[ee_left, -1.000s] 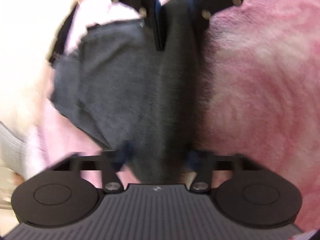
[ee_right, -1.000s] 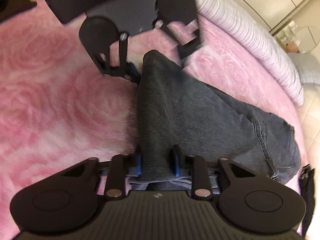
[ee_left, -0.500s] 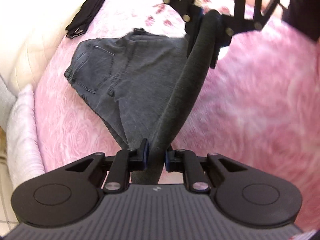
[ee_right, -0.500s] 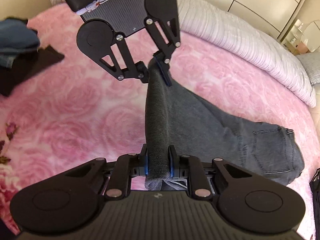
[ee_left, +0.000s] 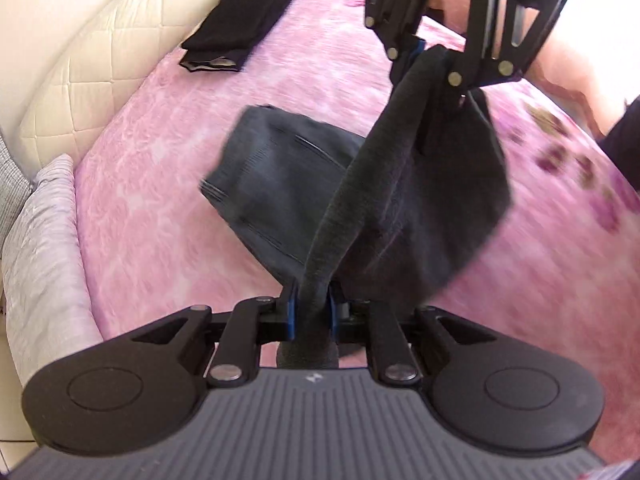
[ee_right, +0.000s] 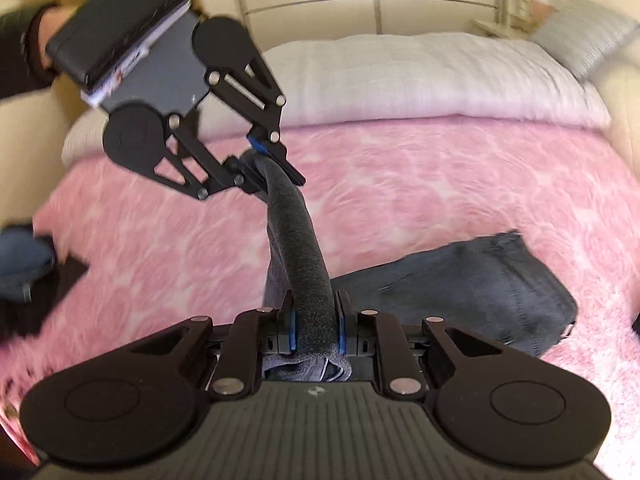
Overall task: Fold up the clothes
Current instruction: 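Grasp the folded jeans end with both grippers and lift it, then fold the lifted jeans end over onto the rest and open both grippers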
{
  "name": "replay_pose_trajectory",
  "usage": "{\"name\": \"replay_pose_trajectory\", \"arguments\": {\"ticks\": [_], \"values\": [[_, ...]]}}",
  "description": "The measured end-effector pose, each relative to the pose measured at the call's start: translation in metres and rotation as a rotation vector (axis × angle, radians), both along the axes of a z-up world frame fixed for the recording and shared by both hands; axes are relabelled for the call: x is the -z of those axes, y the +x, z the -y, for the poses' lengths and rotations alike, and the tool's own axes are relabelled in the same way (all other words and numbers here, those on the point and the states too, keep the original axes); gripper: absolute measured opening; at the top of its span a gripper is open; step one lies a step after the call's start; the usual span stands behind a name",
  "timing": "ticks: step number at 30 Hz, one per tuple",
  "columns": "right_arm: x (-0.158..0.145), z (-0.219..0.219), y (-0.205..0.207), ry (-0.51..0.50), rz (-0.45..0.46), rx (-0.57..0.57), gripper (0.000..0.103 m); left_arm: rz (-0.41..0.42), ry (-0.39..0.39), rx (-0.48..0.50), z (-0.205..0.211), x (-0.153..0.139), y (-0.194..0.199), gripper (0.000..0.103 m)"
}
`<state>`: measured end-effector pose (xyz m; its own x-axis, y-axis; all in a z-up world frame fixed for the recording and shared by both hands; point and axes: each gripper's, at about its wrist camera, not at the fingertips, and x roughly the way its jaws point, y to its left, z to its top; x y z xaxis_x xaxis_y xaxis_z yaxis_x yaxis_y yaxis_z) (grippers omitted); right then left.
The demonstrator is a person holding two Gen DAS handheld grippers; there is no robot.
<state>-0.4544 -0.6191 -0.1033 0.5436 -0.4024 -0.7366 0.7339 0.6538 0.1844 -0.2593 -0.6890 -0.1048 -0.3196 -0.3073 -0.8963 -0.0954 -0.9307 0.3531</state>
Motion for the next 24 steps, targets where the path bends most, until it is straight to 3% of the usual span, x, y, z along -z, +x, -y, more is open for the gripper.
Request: {"name": "replay_pose_trajectory", "arguments": {"ticks": [4,11,20,22,24], "values": [[0.012,0.068,-0.068,0.046,0.059,0.049,0.017,0.019,0.038,-0.007,0.073,0.014,-0.057,0.013],[0.083,0.167,-0.152,0.169,0.099,0.133,0.017,0.078,0.145,-0.072,0.170,0.087,-0.152,0.013],[0.131,0.208,-0.192,0.248,0.178,0.187,0.017,0.125,0.219,-0.104,0.217,0.127,-0.186,0.014],[0.141,0.216,-0.196,0.265,0.187,0.204,0.019,0.124,0.223,-0.150,0.228,0.141,-0.189,0.021],[0.157,0.223,-0.204,0.304,0.215,0.268,0.028,0.109,0.213,-0.226,0.238,0.154,-0.188,0.049]]}}
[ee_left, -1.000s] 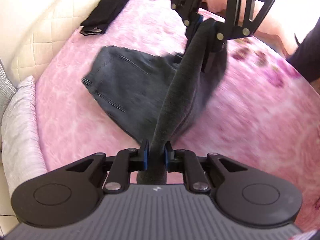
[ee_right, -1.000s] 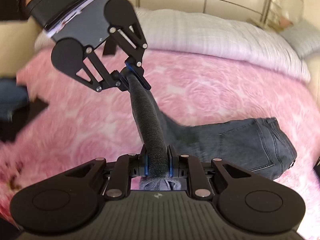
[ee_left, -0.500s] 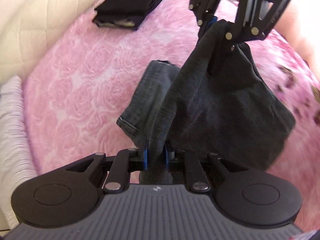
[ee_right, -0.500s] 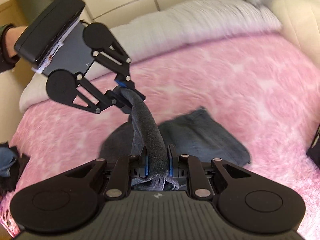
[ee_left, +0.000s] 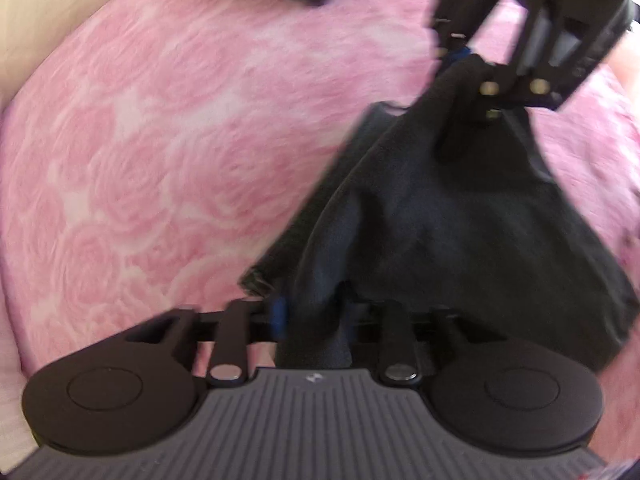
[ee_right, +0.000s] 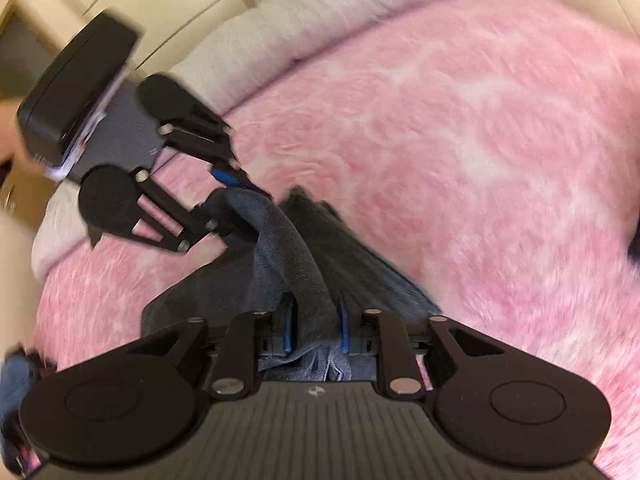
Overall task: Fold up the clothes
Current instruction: 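Fold the lifted jeans end over onto the rest and open both grippers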
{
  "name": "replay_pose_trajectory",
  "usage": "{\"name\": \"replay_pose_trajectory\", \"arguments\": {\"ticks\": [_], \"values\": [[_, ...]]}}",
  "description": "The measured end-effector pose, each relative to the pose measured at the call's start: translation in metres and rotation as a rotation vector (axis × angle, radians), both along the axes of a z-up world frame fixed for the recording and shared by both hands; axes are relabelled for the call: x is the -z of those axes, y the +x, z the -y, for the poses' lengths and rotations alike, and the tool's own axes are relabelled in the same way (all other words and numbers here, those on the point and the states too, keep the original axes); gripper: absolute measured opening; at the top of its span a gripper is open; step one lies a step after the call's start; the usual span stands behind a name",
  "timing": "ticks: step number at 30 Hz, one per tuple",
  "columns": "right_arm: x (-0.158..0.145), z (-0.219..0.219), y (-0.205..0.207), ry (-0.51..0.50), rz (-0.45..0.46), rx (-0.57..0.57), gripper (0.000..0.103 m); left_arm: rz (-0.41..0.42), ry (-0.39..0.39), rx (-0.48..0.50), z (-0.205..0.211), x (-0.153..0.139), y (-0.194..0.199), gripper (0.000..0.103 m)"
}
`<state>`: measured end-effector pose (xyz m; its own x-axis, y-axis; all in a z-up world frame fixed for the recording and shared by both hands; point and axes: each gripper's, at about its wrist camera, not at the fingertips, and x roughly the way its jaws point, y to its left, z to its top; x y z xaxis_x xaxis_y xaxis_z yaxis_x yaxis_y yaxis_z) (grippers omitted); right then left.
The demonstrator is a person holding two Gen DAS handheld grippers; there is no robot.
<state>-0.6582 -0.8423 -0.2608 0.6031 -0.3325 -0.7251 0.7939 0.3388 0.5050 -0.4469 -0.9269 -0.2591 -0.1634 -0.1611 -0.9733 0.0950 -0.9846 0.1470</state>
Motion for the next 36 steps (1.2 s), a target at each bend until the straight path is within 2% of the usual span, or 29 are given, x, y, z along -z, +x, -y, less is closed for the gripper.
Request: {"name": "replay_pose_trajectory", "arguments": {"ticks": [1,2,3,7,10,11,12,14,17,19,21,23,24,25,26,27,31,34,36], "values": [[0.008,0.003,-0.004,0.022,0.012,0.032,0.032,-0.007,-0.011,-0.049,0.005,0.006,0.002,0.054],[0.017,0.007,-0.008,0.043,0.024,0.065,0.043,-0.024,0.005,-0.096,0.010,0.009,0.007,0.056],[0.018,0.005,-0.013,0.048,0.038,0.100,0.050,-0.040,0.020,-0.142,0.015,0.012,0.012,0.058],[0.016,-0.023,-0.037,0.041,0.114,0.224,0.051,-0.123,0.034,-0.253,0.016,0.005,0.041,0.057],[0.026,-0.041,-0.049,0.067,0.202,0.331,0.052,-0.212,0.112,-0.388,0.020,0.002,0.063,0.054],[0.030,-0.044,-0.050,0.073,0.225,0.357,0.044,-0.234,0.139,-0.437,0.022,0.004,0.069,0.049],[0.029,-0.042,-0.048,0.068,0.228,0.362,0.019,-0.253,0.164,-0.483,0.024,0.005,0.073,0.033],[0.026,-0.036,-0.045,0.057,0.230,0.369,0.020,-0.264,0.152,-0.504,0.023,0.007,0.073,0.018],[0.027,-0.026,-0.043,0.047,0.222,0.374,0.019,-0.277,0.097,-0.530,0.021,0.006,0.074,0.017],[0.034,-0.019,-0.043,0.053,0.199,0.367,0.018,-0.280,0.101,-0.561,0.022,0.012,0.074,0.017],[0.052,-0.015,-0.047,0.089,0.179,0.384,0.017,-0.252,0.094,-0.575,0.020,0.022,0.069,0.021],[0.058,-0.014,-0.048,0.095,0.175,0.390,0.018,-0.231,0.066,-0.578,0.018,0.028,0.065,0.025],[0.055,-0.014,-0.046,0.084,0.159,0.387,0.022,-0.222,0.047,-0.579,0.016,0.029,0.063,0.030],[0.052,-0.015,-0.045,0.072,0.143,0.384,0.027,-0.221,0.029,-0.575,0.014,0.028,0.064,0.030],[0.048,-0.018,-0.047,0.063,0.141,0.397,0.049,-0.224,0.023,-0.570,0.013,0.026,0.066,0.031],[0.045,-0.022,-0.048,0.054,0.140,0.410,0.053,-0.224,0.008,-0.570,0.011,0.022,0.069,0.033],[0.030,-0.057,-0.058,0.031,0.198,0.434,0.053,-0.206,-0.088,-0.530,-0.011,0.004,0.086,0.033],[0.028,-0.099,-0.051,0.077,0.254,0.387,0.053,-0.236,-0.084,-0.497,-0.039,-0.010,0.100,0.036],[0.033,-0.129,-0.037,0.137,0.280,0.346,0.053,-0.249,-0.048,-0.475,-0.061,-0.009,0.104,0.044]]}}
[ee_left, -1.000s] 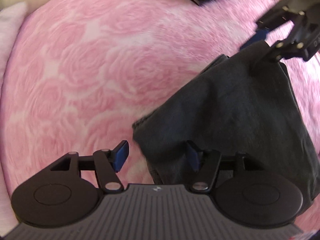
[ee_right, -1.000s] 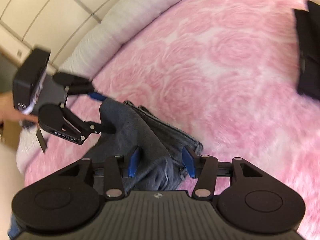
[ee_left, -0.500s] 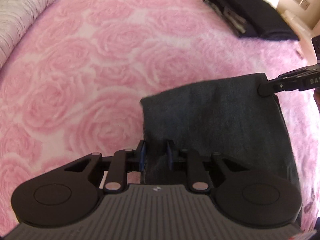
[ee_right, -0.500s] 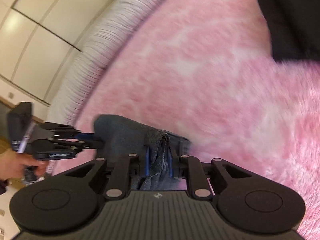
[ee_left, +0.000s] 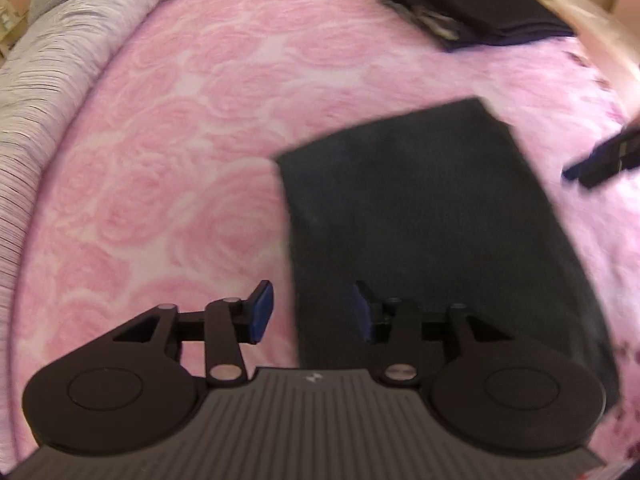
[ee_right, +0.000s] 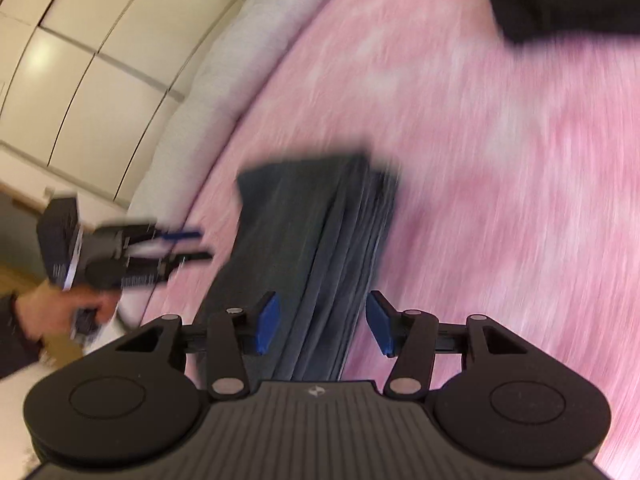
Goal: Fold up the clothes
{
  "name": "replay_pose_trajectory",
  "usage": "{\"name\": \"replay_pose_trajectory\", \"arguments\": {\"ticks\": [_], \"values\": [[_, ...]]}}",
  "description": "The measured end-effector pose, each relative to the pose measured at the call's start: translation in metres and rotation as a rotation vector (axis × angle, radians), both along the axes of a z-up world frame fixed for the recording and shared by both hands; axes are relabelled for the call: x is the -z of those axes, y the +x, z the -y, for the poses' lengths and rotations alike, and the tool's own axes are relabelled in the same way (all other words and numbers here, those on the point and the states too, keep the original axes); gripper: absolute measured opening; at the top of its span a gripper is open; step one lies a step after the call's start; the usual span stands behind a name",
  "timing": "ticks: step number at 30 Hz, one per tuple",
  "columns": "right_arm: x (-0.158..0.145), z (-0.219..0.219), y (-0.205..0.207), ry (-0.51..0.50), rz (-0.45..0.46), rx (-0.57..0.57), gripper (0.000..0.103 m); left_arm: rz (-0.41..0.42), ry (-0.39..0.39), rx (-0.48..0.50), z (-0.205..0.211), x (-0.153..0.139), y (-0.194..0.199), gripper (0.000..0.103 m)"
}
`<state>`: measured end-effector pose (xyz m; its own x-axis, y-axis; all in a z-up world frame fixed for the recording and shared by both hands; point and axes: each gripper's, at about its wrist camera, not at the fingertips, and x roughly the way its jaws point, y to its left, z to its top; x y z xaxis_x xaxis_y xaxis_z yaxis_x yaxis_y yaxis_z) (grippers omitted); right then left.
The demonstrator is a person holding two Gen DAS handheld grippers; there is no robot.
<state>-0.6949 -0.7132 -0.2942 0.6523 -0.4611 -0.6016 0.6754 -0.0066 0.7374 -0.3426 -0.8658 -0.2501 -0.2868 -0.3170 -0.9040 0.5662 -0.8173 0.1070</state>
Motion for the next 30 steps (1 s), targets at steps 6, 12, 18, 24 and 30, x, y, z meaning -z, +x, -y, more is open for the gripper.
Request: {"name": "replay_pose_trajectory", "arguments": {"ticks": [6,12,18,24,30], "values": [[0.026,-0.068,0.047,0.141,0.114,0.018,0.067,0.073,0.051,0.077,-0.050,0.033,0.001,0.051],[0.029,-0.071,0.077,0.119,0.101,0.055,0.076,0.041,0.026,0.030,-0.055,0.042,0.016,0.054],[0.009,-0.023,0.060,-0.013,0.014,0.139,0.080,-0.055,0.055,-0.155,-0.061,0.022,0.062,0.059],[0.013,0.049,0.035,-0.070,-0.093,0.211,0.019,-0.073,0.134,-0.325,-0.073,0.044,0.101,0.061],[0.037,0.071,0.028,-0.083,-0.147,0.140,0.015,-0.111,0.167,-0.414,-0.066,0.060,0.110,0.074]]}}
